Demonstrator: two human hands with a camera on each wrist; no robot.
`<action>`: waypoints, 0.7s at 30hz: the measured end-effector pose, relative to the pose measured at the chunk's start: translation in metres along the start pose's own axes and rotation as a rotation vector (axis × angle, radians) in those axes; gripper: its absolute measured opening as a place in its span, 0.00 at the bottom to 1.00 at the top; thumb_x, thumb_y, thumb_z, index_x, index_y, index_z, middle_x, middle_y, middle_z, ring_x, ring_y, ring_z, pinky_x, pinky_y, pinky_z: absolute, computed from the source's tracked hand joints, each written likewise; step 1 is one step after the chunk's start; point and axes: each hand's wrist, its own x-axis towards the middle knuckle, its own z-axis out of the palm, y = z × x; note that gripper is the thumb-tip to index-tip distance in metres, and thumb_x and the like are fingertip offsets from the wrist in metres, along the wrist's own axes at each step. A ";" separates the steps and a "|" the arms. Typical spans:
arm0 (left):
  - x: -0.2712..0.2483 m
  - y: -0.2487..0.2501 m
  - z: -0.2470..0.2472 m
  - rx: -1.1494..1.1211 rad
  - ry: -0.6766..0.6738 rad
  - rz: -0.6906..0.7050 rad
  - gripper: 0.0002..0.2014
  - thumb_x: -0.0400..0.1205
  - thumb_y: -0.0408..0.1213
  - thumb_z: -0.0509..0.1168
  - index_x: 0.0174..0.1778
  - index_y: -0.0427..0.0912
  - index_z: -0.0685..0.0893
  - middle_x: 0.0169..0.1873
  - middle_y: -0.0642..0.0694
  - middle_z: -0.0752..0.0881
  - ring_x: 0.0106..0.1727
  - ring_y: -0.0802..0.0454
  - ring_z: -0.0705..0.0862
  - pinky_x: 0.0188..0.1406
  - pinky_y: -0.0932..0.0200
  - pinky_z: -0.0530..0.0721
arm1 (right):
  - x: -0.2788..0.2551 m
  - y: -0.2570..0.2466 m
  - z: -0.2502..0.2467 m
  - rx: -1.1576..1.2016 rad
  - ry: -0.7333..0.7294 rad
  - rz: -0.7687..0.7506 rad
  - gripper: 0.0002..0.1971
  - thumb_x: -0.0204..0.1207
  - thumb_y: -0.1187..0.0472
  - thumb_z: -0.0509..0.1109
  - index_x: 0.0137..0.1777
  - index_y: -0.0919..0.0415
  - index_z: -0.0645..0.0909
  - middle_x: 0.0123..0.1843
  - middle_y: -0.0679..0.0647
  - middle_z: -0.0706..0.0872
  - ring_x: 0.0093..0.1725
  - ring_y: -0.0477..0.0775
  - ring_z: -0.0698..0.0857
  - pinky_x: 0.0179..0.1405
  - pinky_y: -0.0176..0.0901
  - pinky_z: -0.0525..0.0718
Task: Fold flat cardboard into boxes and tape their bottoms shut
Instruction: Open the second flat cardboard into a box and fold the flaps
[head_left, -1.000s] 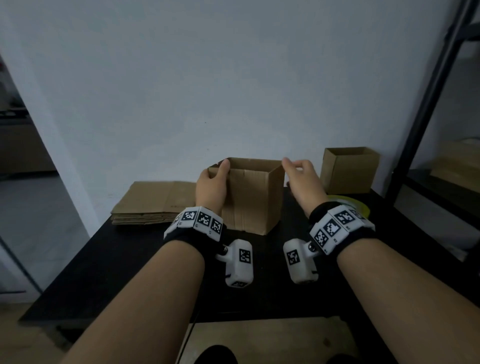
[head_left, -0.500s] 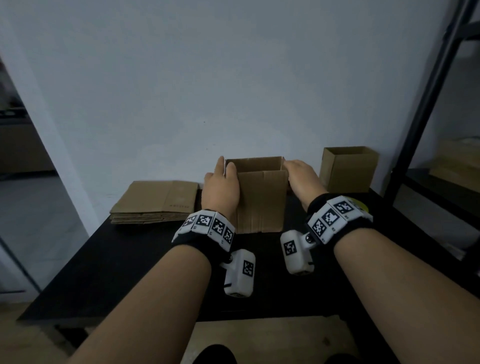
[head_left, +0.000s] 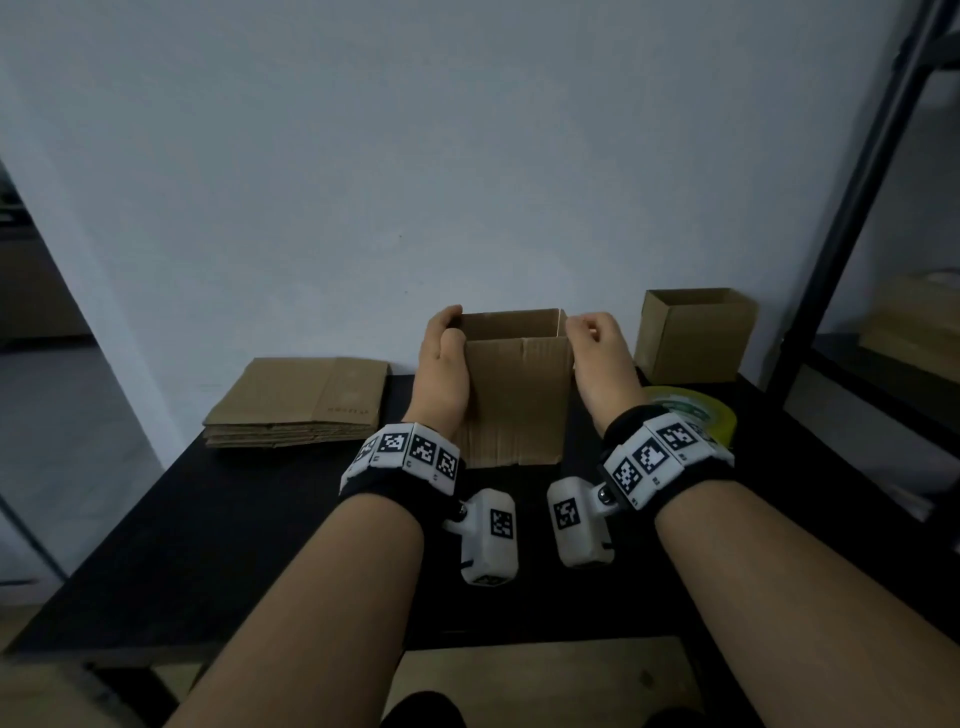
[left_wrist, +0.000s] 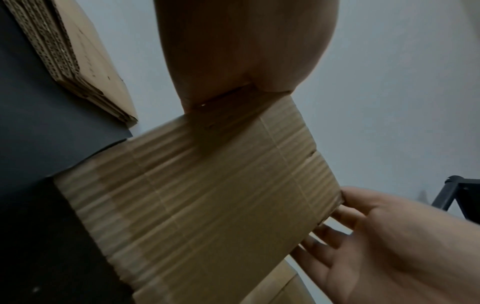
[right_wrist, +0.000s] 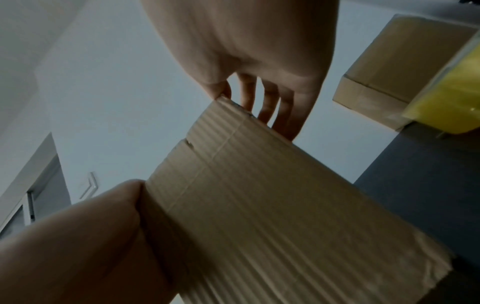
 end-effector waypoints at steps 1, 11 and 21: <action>0.000 0.000 0.000 0.004 0.000 0.006 0.21 0.87 0.37 0.47 0.78 0.48 0.67 0.72 0.48 0.72 0.68 0.54 0.70 0.66 0.60 0.67 | 0.000 0.001 0.001 0.009 0.037 -0.024 0.13 0.87 0.53 0.56 0.62 0.59 0.76 0.47 0.48 0.78 0.42 0.43 0.76 0.36 0.34 0.71; 0.002 0.000 0.000 0.017 -0.014 -0.002 0.22 0.87 0.36 0.46 0.78 0.47 0.66 0.75 0.45 0.70 0.73 0.49 0.69 0.74 0.54 0.67 | -0.001 0.003 -0.004 -0.032 0.072 -0.153 0.13 0.84 0.55 0.62 0.43 0.63 0.81 0.36 0.52 0.81 0.40 0.50 0.79 0.40 0.43 0.77; 0.003 0.002 -0.003 0.014 -0.041 -0.006 0.23 0.87 0.35 0.46 0.80 0.47 0.65 0.76 0.47 0.69 0.72 0.54 0.67 0.65 0.63 0.63 | -0.010 -0.002 -0.010 -0.085 -0.090 -0.025 0.24 0.87 0.44 0.53 0.43 0.61 0.81 0.43 0.55 0.83 0.44 0.53 0.80 0.44 0.42 0.73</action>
